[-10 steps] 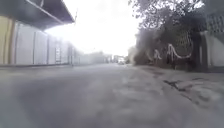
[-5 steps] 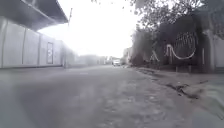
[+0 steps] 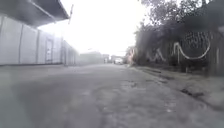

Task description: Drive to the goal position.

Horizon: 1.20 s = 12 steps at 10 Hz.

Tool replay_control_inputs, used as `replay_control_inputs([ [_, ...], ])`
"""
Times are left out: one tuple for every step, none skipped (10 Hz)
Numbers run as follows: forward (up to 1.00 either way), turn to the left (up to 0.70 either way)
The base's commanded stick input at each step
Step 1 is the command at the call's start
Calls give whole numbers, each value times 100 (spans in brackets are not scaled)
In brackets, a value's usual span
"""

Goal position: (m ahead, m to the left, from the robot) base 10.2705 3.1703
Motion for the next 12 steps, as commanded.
replay_control_inputs([
  [100,0],
  [100,0],
  [100,-29],
  [100,-40],
  [100,-26],
  [100,-6],
  [100,0],
  [100,0],
  [100,0],
  [100,0],
  [100,0],
  [100,0],
])
